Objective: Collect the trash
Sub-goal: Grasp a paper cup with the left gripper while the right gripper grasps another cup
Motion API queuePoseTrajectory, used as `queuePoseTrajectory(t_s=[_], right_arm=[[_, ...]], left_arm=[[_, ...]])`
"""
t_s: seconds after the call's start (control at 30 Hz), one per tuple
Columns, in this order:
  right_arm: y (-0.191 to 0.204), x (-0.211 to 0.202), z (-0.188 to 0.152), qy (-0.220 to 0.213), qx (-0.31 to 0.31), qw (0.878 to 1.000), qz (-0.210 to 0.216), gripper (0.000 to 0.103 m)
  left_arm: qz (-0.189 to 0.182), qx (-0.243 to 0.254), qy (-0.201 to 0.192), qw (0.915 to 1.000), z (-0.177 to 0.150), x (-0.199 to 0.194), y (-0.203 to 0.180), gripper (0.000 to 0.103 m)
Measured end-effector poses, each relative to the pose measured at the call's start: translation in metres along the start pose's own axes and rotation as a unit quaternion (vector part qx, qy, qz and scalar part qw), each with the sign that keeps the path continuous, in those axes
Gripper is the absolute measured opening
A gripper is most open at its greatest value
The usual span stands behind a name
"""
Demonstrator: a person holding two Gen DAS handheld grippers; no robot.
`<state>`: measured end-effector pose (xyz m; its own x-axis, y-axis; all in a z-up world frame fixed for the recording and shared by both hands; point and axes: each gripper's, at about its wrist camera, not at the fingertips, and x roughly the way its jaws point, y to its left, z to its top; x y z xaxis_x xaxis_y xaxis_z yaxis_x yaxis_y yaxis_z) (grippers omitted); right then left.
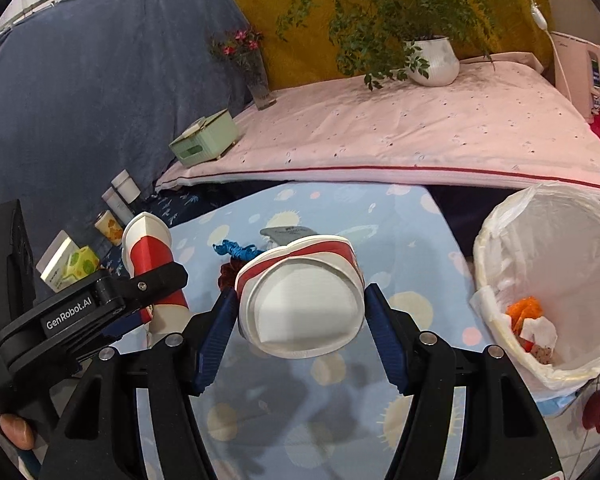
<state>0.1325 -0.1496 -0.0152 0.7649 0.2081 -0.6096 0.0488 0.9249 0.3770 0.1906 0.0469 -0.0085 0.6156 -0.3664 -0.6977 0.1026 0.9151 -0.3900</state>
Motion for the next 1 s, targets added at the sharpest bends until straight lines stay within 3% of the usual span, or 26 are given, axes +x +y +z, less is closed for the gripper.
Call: queuePoseTrajectory(t_s=[0.53, 1.0], right_arm=[[-0.093, -0.089, 0.024, -0.081, 0.052, 0.993, -0.062, 0.062], [-0.173, -0.126, 0.019, -0.103, 0.099, 0.984, -0.110, 0.062]], left_arm=[[-0.046, 0.109, 0.018, 0.9928, -0.029, 0.008, -0.128, 0.075], [-0.076, 0.190, 0.049, 0.9777, -0.066, 0.039, -0.209, 0.075]])
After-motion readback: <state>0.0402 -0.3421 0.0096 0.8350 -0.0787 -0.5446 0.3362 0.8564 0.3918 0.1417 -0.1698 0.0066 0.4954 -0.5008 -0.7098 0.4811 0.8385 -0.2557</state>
